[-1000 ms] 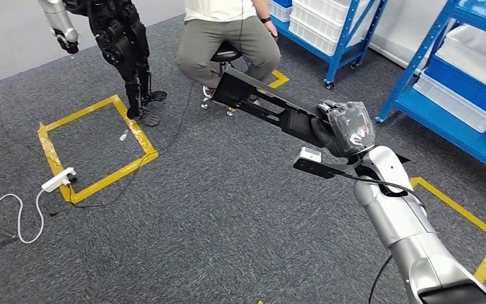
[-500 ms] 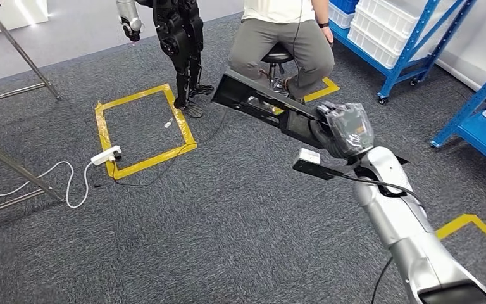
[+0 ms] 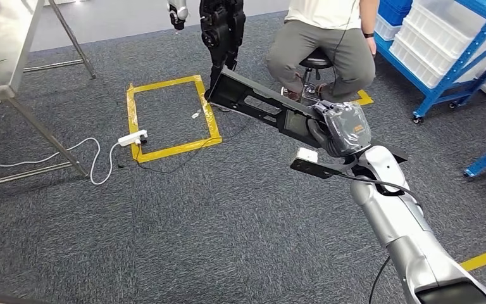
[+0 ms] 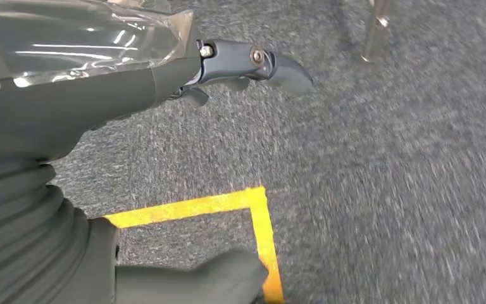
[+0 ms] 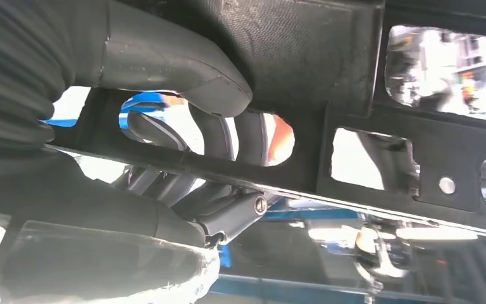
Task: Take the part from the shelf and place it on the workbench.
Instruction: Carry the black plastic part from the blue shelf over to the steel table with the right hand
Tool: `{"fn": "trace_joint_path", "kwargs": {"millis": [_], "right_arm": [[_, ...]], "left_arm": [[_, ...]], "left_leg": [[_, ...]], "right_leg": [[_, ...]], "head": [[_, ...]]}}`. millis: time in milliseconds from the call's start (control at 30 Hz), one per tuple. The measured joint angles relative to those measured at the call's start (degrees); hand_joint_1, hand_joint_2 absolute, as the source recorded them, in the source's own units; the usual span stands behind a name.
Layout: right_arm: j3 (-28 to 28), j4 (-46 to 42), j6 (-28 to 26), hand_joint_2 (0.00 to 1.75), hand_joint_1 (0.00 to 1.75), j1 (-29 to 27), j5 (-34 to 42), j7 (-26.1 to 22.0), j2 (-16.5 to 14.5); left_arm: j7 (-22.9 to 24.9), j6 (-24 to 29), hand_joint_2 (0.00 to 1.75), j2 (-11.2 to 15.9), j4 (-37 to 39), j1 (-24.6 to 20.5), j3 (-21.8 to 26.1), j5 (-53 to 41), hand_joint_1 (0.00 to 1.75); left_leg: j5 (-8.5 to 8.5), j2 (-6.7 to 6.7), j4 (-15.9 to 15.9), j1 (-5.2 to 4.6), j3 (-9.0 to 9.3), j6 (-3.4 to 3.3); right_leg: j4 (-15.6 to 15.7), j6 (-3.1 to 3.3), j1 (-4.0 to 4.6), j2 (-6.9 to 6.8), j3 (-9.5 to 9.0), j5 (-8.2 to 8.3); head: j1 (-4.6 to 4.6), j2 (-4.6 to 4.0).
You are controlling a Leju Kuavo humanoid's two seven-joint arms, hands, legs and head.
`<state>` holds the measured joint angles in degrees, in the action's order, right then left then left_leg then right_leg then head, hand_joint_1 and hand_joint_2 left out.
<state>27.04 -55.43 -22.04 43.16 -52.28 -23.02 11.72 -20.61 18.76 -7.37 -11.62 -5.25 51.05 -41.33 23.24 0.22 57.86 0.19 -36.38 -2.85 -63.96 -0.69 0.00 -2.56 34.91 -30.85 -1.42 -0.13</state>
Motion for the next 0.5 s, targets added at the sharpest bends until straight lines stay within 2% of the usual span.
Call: {"fn": "trace_joint_path", "kwargs": {"millis": [33,100,133,167,200,267,300,333,400,433,467,500], "right_arm": [[0.0,0.0,0.0,1.75,1.75,-0.1,0.0,0.0,0.1],[0.0,0.2,0.0,1.75,1.75,-0.5,0.0,0.0,0.4],[0.0,0.3,0.0,1.75,1.75,-0.7,0.0,0.0,0.5],[0.0,0.3,0.0,1.75,1.75,-0.8,0.0,0.0,0.6],[0.0,0.3,0.0,1.75,1.75,-0.8,0.0,0.0,0.6],[-0.1,0.3,0.0,1.75,1.75,-0.8,0.1,-0.1,0.7],[-0.1,0.3,0.0,1.75,1.75,-0.7,0.2,-0.1,0.8],[-0.1,0.3,0.0,1.75,1.75,-0.6,0.2,-0.1,0.9],[-0.1,0.3,0.1,1.75,1.75,-0.5,0.3,-0.2,1.2],[-0.1,0.3,0.1,1.75,1.75,-0.5,0.3,-0.2,1.3],[-0.1,0.3,0.1,1.75,1.75,-0.5,0.3,-0.2,1.3],[-0.1,0.3,0.1,1.75,1.75,-0.5,0.4,-0.2,1.3]], "left_arm": [[0.0,0.0,1.75,0.0,0.0,-0.1,0.0,0.0,0.0],[0.0,0.0,1.75,0.0,0.0,-0.2,0.0,-0.1,0.0],[0.0,0.0,1.75,0.0,0.0,-0.2,0.0,-0.1,0.0],[0.1,-0.1,1.75,0.0,0.0,-0.1,0.0,-0.1,0.0],[0.1,-0.1,1.75,0.0,0.0,-0.1,0.0,-0.1,0.0],[0.1,-0.1,1.75,-0.1,0.0,-0.1,0.0,-0.2,0.0],[0.1,-0.2,1.75,-0.1,0.0,-0.1,0.0,-0.2,0.0],[0.1,-0.2,1.75,-0.1,0.0,-0.1,0.0,-0.2,0.0],[0.2,-0.2,1.75,-0.1,0.0,0.0,0.0,-0.3,0.0],[0.2,-0.2,1.75,-0.1,0.0,0.1,0.0,-0.4,0.0],[0.2,-0.2,1.75,0.0,0.0,0.3,0.0,-0.5,0.0],[0.2,-0.2,1.75,0.0,0.0,0.4,0.0,-0.5,0.0]], "left_leg": [[-0.06,-0.66,-0.1,0.0,0.01,-0.15],[-0.08,-2.09,-0.1,0.01,0.01,-0.21],[-0.09,-2.71,0.0,0.01,0.01,-0.19],[-0.1,-3.3,0.0,0.03,0.02,-0.16],[-0.12,-3.85,0.0,0.08,0.03,-0.1],[-0.15,-4.95,0.2,0.23,0.03,0.1],[-0.14,-5.48,0.3,0.25,-0.06,0.31],[-0.08,-6.0,0.5,0.2,-0.22,0.6],[-0.15,-7.06,0.7,0.11,-0.68,1.33],[-0.25,-7.58,0.8,0.16,-0.87,1.69],[-0.31,-7.65,0.7,0.31,-1.04,1.95],[-0.02,-6.7,1.2,0.34,-1.32,2.19]], "right_leg": [[-3.8,0.18,-0.18,1.25,1.75,-1.58],[-10.7,0.1,-0.43,2.11,5.25,-3.83],[-12.3,-0.13,-0.52,2.23,6.17,-4.13],[-12.1,-0.51,-0.62,2.28,6.22,-3.66],[-9.9,-0.99,-0.79,2.38,5.35,-2.55],[-3.6,-2.03,-1.27,2.93,2.53,0.32],[-0.1,-2.47,-1.61,3.92,0.99,1.62],[2.2,-2.5,-1.73,4.72,-0.08,2.49],[4.6,-2.02,-1.69,5.54,-1.21,3.37],[4.7,-1.55,-1.49,5.03,-1.33,3.55],[4.8,-1.18,-1.53,4.5,-1.41,3.7],[4.8,-0.83,-1.53,4.01,-1.49,3.82]], "head": [[0.05,0.0],[0.11,0.0],[0.11,0.0],[0.13,0.0],[0.12,0.0],[0.11,0.0],[0.17,0.0],[0.2,0.0],[0.23,0.0],[0.18,0.0],[0.17,0.0],[0.08,0.0]]}}
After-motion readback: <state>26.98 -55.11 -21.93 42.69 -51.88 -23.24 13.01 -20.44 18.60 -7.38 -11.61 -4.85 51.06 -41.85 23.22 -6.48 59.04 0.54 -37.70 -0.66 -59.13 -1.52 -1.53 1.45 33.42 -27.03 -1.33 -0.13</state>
